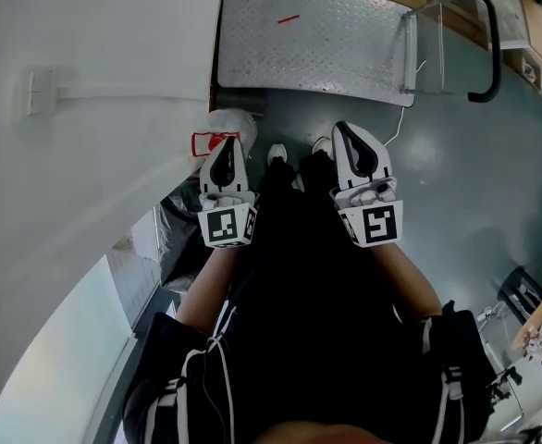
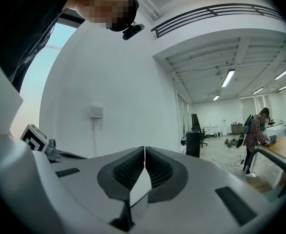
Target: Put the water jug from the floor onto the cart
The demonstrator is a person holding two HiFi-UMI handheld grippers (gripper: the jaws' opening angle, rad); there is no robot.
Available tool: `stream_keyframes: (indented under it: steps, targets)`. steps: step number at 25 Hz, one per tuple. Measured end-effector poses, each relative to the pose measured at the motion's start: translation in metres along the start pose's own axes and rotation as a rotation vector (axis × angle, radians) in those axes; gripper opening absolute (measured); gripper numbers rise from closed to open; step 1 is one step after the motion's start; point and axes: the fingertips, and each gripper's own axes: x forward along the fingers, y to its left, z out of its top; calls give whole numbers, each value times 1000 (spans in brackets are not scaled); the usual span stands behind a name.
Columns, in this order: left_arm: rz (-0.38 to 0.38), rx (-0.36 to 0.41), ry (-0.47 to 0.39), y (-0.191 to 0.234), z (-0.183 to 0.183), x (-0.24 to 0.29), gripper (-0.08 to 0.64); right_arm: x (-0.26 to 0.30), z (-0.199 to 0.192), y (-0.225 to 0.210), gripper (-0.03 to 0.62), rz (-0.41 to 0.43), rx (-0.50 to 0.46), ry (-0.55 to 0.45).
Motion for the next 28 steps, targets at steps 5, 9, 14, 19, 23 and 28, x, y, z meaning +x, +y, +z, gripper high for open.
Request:
stream_keyframes:
  steps: [5,9,14,19,23,28]
  targets:
    - [2,-28,94,6,-38,6,18,2,-2,3,20,43,-8,3]
    - [15,-19,220,12,-93,12,20,2,-2,5,20,60,-6,-9]
    - [11,-61,392,18,-163,20,23,3,3,12,19,85,-26,-16]
    - [-30,-105,535,25,-211,23,103,4,-2,9,20,62,-17,2]
    - [-19,-122,633,40,-252,25,147,0,-6,7,20,31,-17,18]
    - [-61,4,801,61,-320,18,167,-3,-17,15,20,-1,-3,35]
